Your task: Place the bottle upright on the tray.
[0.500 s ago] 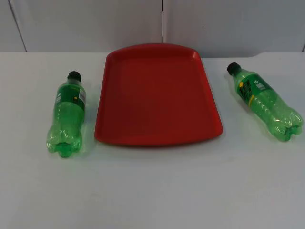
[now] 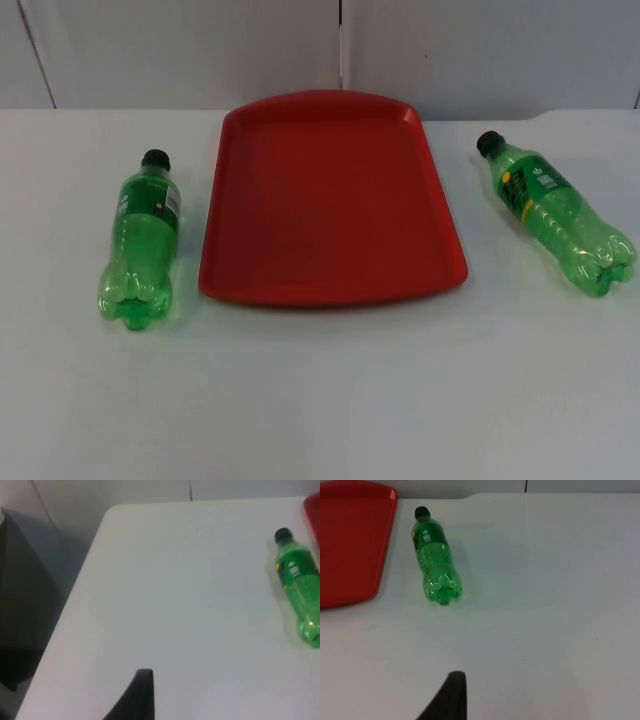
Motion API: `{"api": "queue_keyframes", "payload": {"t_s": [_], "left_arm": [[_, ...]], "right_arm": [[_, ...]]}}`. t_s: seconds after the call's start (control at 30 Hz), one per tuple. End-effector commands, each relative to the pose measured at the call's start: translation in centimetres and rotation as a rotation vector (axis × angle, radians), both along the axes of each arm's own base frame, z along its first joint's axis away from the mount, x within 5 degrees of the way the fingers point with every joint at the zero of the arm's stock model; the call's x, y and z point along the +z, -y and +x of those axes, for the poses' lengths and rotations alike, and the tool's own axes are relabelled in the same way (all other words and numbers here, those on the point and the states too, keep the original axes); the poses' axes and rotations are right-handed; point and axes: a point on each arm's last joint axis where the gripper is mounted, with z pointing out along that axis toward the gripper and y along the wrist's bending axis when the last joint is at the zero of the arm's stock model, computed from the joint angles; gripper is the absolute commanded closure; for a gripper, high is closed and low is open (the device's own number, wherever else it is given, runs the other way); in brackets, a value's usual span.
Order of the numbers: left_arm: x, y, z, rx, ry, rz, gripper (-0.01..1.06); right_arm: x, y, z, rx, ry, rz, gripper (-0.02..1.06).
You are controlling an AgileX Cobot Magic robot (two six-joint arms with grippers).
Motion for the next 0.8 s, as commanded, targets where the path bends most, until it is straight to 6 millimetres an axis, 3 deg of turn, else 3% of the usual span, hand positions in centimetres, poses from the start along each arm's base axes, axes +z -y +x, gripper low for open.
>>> {"api": "queue_keyframes", "payload": {"t_s": [0.0, 0.17, 0.33, 0.37, 0.47, 0.53, 0.7, 0.77], "left_arm": [[0.9, 0.3, 1.1, -0.026, 0.024, -0.025, 0.0], [2.2, 0.4, 4.0, -0.044, 0.019, -0.047, 0.0], [3.5, 0.2, 8.3, -0.06, -0.047, -0.051, 0.0], [3.5, 0.2, 8.3, -0.06, -0.047, -0.051, 0.0], [4.2, 0.2, 12.0, -0.073, -0.103, -0.067, 0.0], [4.1, 0.2, 13.2, -0.08, -0.133, -0.068, 0.0], [3.8, -0.1, 18.5, -0.092, -0.236, -0.069, 0.0], [3.7, -0.1, 19.4, -0.092, -0.251, -0.071, 0.0]], "right_arm": [[0.0, 0.0, 0.0, -0.005, 0.009, -0.006, -0.01], [0.0, 0.0, 0.0, -0.005, 0.009, -0.006, -0.01], [0.0, 0.0, 0.0, -0.005, 0.009, -0.006, -0.01], [0.0, 0.0, 0.0, -0.005, 0.009, -0.006, -0.01], [0.0, 0.0, 0.0, -0.005, 0.009, -0.006, -0.01], [0.0, 0.0, 0.0, -0.005, 0.009, -0.006, -0.01], [0.0, 0.0, 0.0, -0.005, 0.009, -0.006, -0.01], [0.0, 0.0, 0.0, -0.005, 0.009, -0.006, -0.01]]}}
